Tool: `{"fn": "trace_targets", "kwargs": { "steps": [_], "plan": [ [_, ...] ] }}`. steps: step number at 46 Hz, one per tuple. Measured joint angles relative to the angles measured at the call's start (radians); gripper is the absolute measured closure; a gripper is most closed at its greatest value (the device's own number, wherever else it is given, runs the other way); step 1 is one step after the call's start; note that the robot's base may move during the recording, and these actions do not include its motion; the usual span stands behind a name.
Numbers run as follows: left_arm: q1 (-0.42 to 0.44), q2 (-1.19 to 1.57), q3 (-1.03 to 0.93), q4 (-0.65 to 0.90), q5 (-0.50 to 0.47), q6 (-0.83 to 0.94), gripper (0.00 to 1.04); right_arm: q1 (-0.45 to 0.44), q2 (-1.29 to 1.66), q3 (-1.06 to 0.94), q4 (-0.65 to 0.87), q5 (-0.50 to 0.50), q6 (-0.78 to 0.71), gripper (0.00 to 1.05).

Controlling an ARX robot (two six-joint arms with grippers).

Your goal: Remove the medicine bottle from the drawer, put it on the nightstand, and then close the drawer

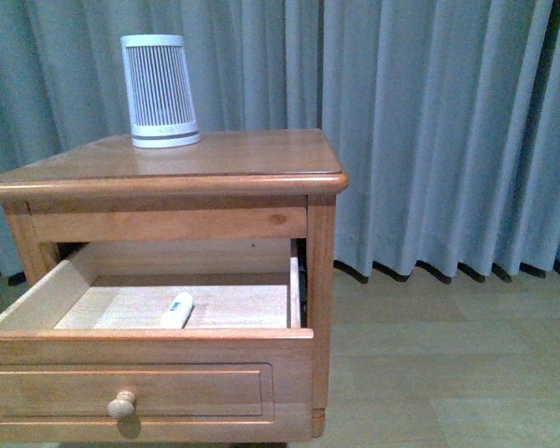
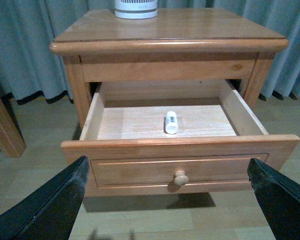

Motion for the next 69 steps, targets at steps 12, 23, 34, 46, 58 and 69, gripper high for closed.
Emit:
{"fn": "trace_targets", "kwargs": {
  "steps": [12, 23, 34, 46, 58, 69],
  "plan": [
    [0.053, -0.064, -0.077, 0.113, -0.086, -0.014, 0.42, 0.000, 0.000, 0.000, 0.000, 0.000, 0.000, 0.07],
    [0.060, -0.179, -0.121, 0.041, -0.077, -0.016, 0.89, 0.000, 0.000, 0.000, 0.000, 0.000, 0.000, 0.07],
    [0.060, -0.264, -0.163, 0.011, -0.073, -0.019, 1.01, 0.000, 0.000, 0.000, 0.000, 0.003, 0.000, 0.07],
    [0.061, -0.377, -0.171, -0.095, -0.076, -0.019, 1.01, 0.000, 0.000, 0.000, 0.000, 0.002, 0.000, 0.07],
    [0.061, -0.480, -0.171, -0.194, -0.077, -0.019, 1.01, 0.000, 0.000, 0.000, 0.000, 0.001, 0.000, 0.07],
    [0.061, -0.632, -0.171, -0.359, -0.083, -0.020, 0.79, -0.002, 0.001, 0.000, 0.000, -0.008, 0.000, 0.07]
  ]
}}
